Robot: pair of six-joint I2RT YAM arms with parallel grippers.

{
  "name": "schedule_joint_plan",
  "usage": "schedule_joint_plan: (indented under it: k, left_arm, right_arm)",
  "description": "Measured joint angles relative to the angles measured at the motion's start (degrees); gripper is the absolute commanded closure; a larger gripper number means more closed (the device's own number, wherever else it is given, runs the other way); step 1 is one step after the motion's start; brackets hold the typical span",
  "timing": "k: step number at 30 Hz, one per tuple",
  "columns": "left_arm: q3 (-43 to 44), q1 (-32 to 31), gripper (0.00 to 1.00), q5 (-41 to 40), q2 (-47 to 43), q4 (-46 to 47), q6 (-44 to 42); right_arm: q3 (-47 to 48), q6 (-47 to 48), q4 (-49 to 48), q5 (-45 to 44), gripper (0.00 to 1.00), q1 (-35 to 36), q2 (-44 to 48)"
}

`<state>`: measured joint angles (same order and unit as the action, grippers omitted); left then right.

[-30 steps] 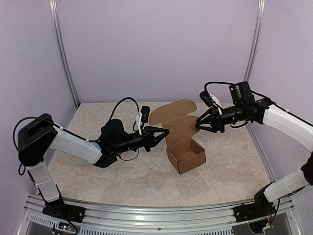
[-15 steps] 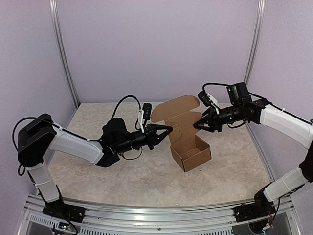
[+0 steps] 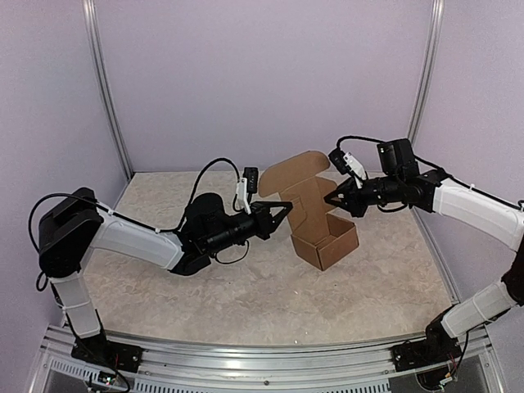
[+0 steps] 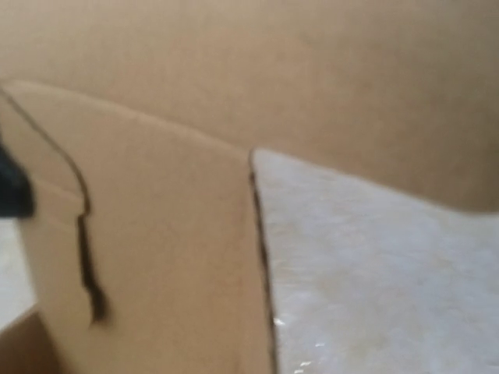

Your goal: Fold the paper box

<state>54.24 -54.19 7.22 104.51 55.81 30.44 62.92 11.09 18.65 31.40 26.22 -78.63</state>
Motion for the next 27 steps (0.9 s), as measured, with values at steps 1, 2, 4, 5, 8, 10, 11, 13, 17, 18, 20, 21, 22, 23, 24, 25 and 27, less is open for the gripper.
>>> schedule_joint_plan:
  k: [1,2,4,5,8,10,11,13,17,18,20,21,22,23,24,25,27]
  left_arm:
    - [0.4,-0.3,1.0,-1.3,0.3,0.0,0.7]
    - [0.8,-0.5,1.0,-2.3,0.7,-0.1,1.3]
    - [2.0,-0.7,1.0,-3.8,1.7,-0.6,2.5]
    - [2.7,-0.7,1.0,-4.6,2.3,-1.2,2.8]
    - [4.7,-1.0,1.0,-6.9,3.6,-3.0,3.7]
    - [5.6,-1.2,1.0,-8.2,4.0,-4.2,4.0]
    - [5.6,-1.1,1.0,-8.6,4.0,-4.4,4.0]
    - [5.7,-0.7,1.0,-8.2,3.9,-4.3,4.0]
    - [3.7,2.6,1.0,-0.8,2.1,-4.2,3.7]
    - [2.8,3.9,1.0,1.7,1.3,-4.3,3.2]
    - [1.2,7.1,1.0,8.6,-0.5,-5.3,1.4]
    - [0.9,8.4,1.0,11.5,-1.4,-6.3,0.1]
    - [0.9,9.9,1.0,15.7,-2.6,-8.0,-1.4]
    - [1.0,10.8,1.0,18.5,-3.5,-9.0,-2.4]
    - [1.0,11.5,1.0,22.0,-4.5,-10.1,-3.5]
    - [1.0,12.0,1.0,25.2,-5.3,-11.0,-4.2]
    - [1.0,12.7,1.0,30.6,-6.6,-12.2,-5.4]
  right_arm:
    - [0.0,-0.3,-0.5,-1.9,0.94,0.5,0.0]
    - [0.0,-0.5,-1.1,-4.2,0.93,1.3,-0.1]
    - [0.0,-0.8,-2.2,-8.9,0.93,2.6,-0.5]
    - [0.0,-0.8,-2.8,-11.3,0.93,3.3,-0.9]
    - [0.0,-1.1,-3.6,-16.1,0.92,4.3,-1.7]
    - [0.3,-1.3,-3.4,-17.7,0.88,4.9,-1.9]
    - [0.9,-1.4,-2.6,-18.4,0.84,5.0,-1.9]
    - [3.2,-1.2,0.1,-18.1,0.76,4.7,-2.0]
    - [9.7,1.6,7.1,-6.6,0.61,-3.3,-1.6]
    - [10.2,2.3,7.8,-5.4,0.6,-4.3,-1.5]
    - [12.6,6.1,12.1,-0.3,0.59,-9.0,-1.3]
    - [13.3,7.7,13.7,1.9,0.58,-10.6,-1.1]
    - [13.4,9.3,15.2,4.0,0.58,-11.6,-0.9]
    - [13.3,10.6,16.4,5.9,0.58,-12.3,-0.9]
    - [13.1,11.4,17.2,7.7,0.58,-12.8,-0.9]
    - [12.6,12.0,17.5,9.4,0.58,-13.2,-1.1]
    - [11.6,13.2,17.7,13.2,0.56,-13.5,-2.2]
